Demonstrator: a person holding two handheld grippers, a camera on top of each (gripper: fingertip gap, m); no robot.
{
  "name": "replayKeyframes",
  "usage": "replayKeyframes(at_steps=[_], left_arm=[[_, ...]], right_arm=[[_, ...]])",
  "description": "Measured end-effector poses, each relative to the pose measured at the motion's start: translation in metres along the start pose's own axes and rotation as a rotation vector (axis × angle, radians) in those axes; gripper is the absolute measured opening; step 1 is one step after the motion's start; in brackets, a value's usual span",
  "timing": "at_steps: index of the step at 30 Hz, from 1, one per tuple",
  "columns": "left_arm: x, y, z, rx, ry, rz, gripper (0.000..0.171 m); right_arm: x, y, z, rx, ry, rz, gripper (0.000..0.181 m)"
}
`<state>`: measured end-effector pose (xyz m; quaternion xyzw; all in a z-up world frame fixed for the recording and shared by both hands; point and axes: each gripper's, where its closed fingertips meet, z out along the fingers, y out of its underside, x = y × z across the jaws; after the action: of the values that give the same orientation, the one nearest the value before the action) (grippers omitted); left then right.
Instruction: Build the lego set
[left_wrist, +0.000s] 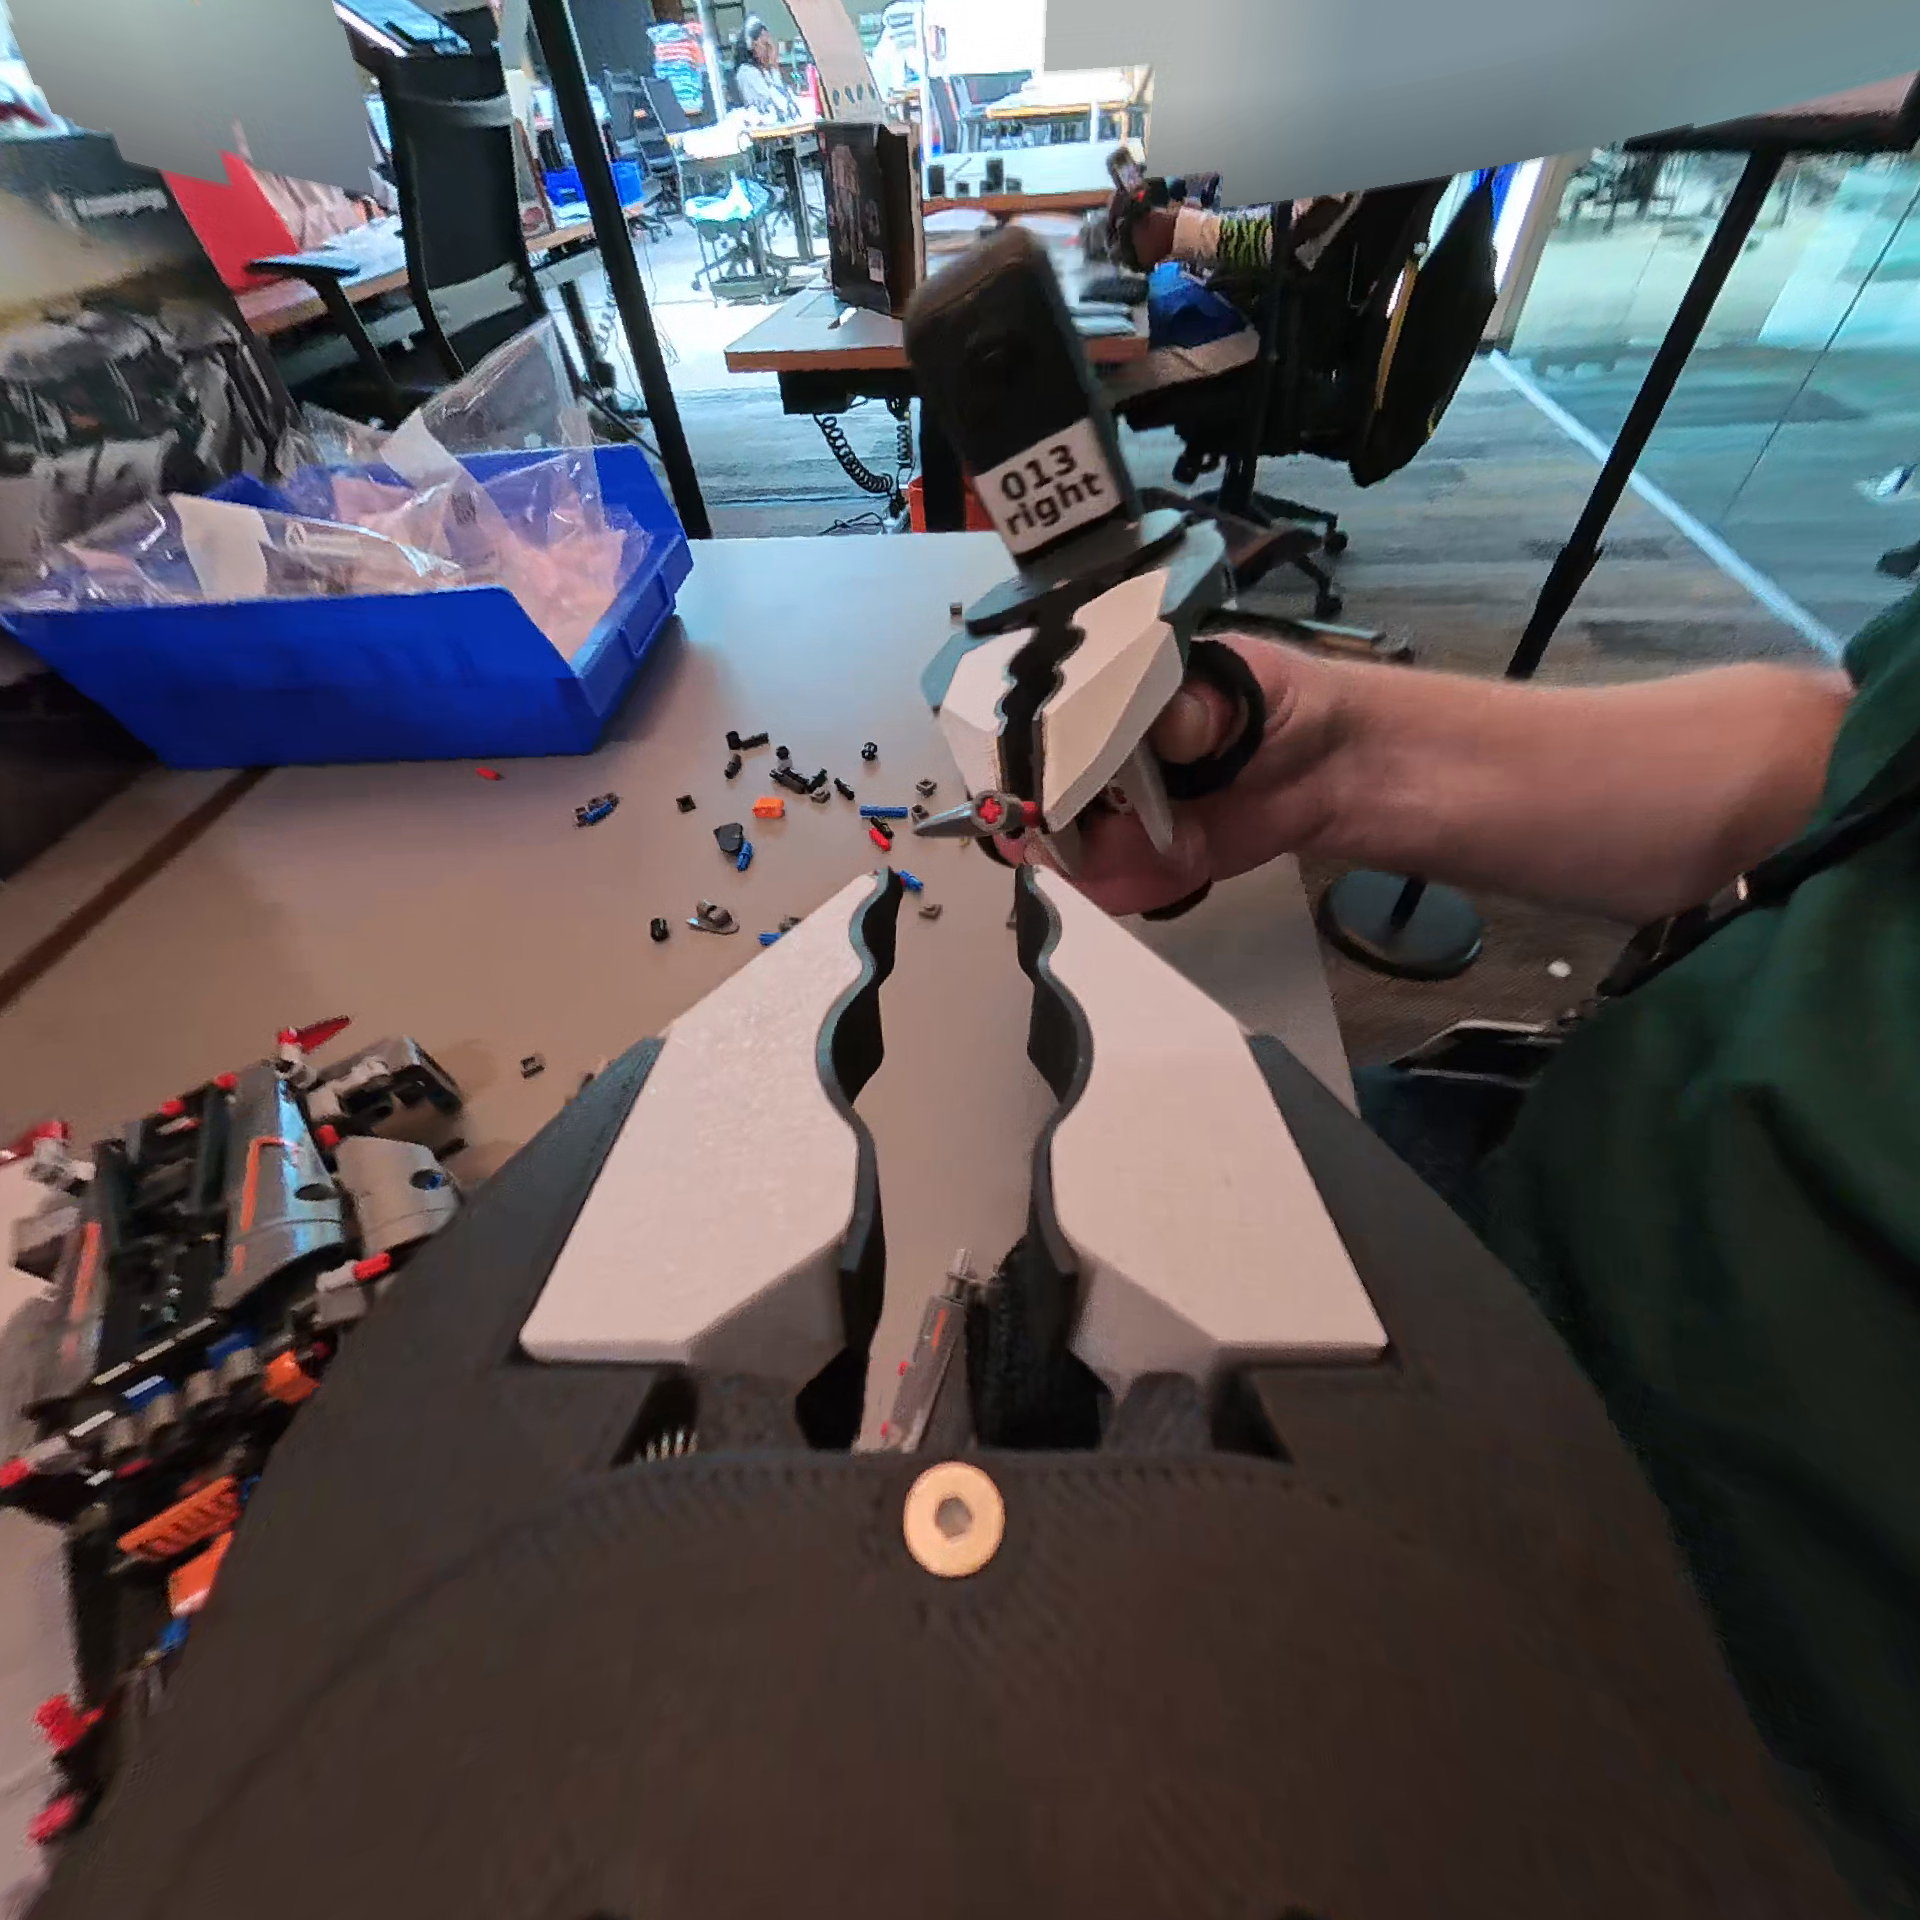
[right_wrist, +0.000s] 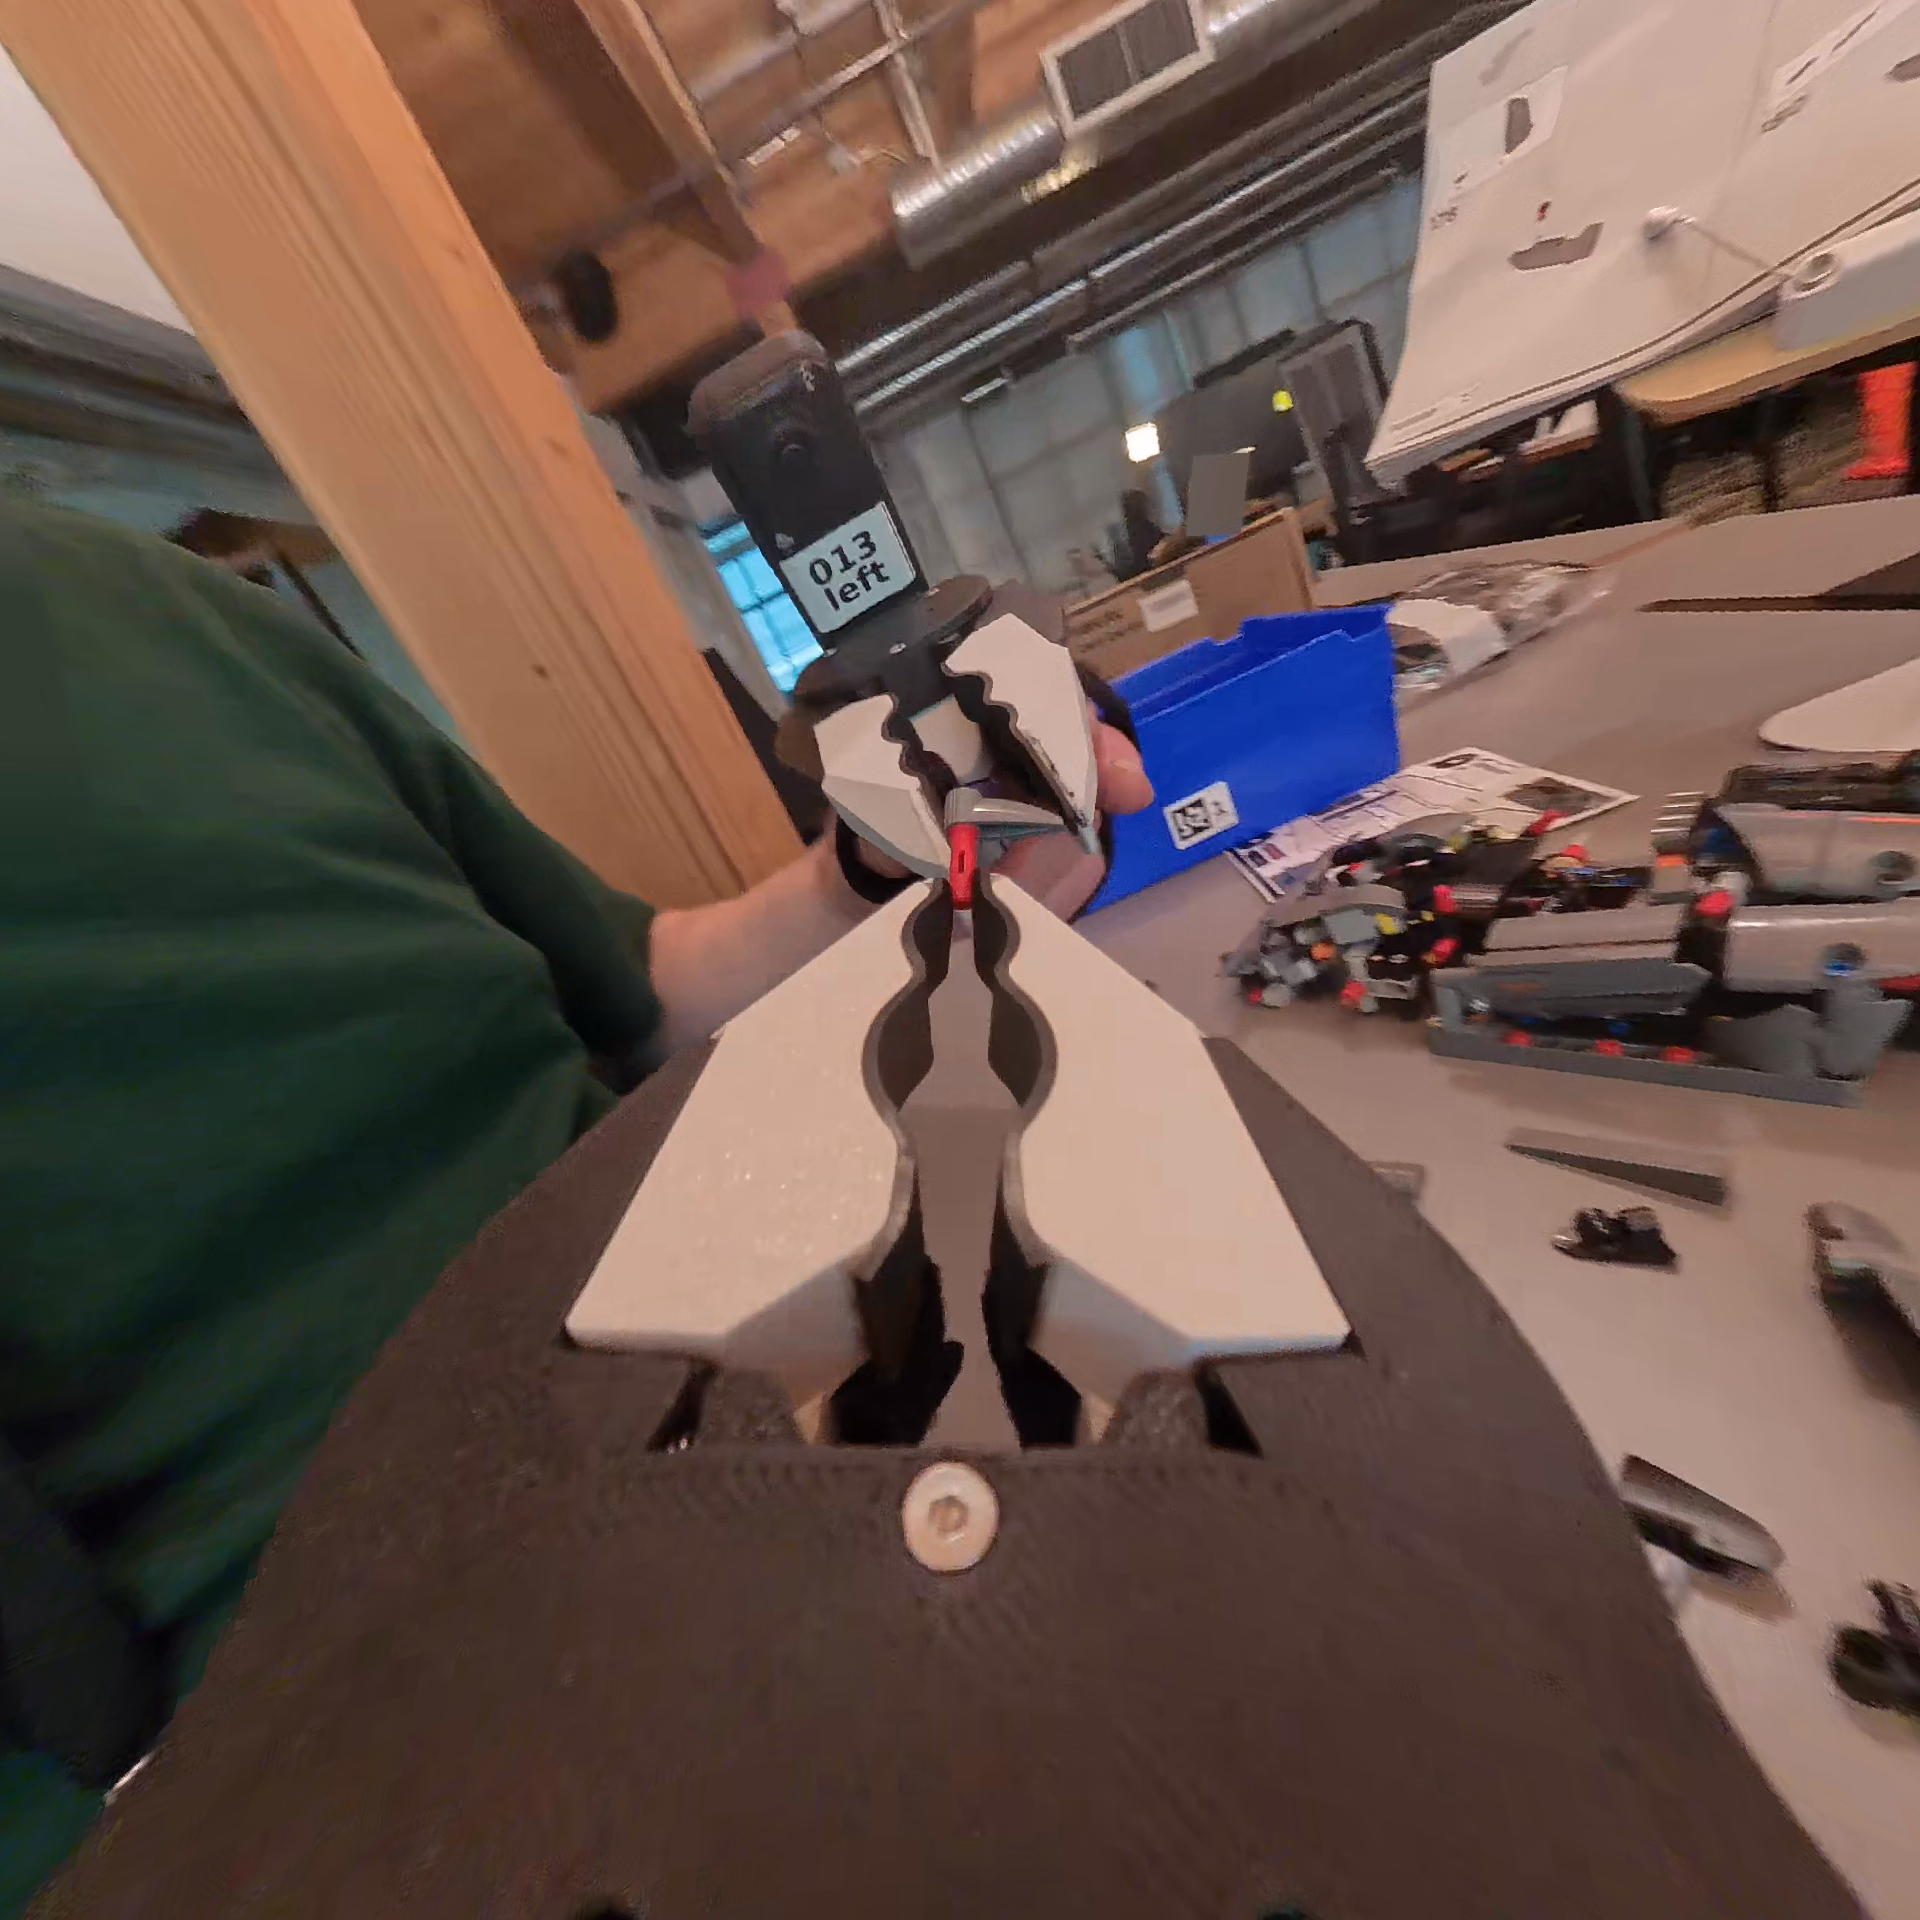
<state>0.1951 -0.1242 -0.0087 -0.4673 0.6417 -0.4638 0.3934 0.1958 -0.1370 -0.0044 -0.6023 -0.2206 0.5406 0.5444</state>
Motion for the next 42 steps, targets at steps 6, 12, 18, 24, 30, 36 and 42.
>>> replayKeyframes(at_steps=[6, 12, 18, 24, 30, 36, 42], left_arm=[[0.003, 0.001, 0.001, -0.068, -0.028, 0.203, 0.018], [0.001, -0.002, 0.0, -0.089, -0.067, 0.283, 0.015], [-0.002, 0.002, -0.003, -0.095, -0.081, 0.276, 0.01], [-0.007, 0.002, -0.008, -0.071, -0.083, 0.216, 0.008], [-0.012, 0.0, -0.011, -0.028, -0.081, 0.138, 0.007], [-0.029, -0.008, -0.014, 0.074, -0.109, -0.017, 0.007], [-0.044, -0.016, -0.02, 0.209, -0.049, -0.234, 0.007]], right_arm=[[0.001, 0.005, 0.005, -0.013, -0.1, 0.119, 0.002], [0.006, 0.008, 0.009, -0.044, -0.128, 0.169, 0.002], [0.011, 0.007, 0.014, -0.056, -0.133, 0.192, 0.001], [0.014, 0.004, 0.019, -0.059, -0.109, 0.17, 0.002], [0.018, -0.001, 0.022, -0.049, -0.07, 0.102, 0.002], [0.031, -0.021, 0.021, 0.028, 0.056, -0.02, 0.012], [0.043, -0.032, 0.015, 0.018, 0.239, -0.223, 0.015]])
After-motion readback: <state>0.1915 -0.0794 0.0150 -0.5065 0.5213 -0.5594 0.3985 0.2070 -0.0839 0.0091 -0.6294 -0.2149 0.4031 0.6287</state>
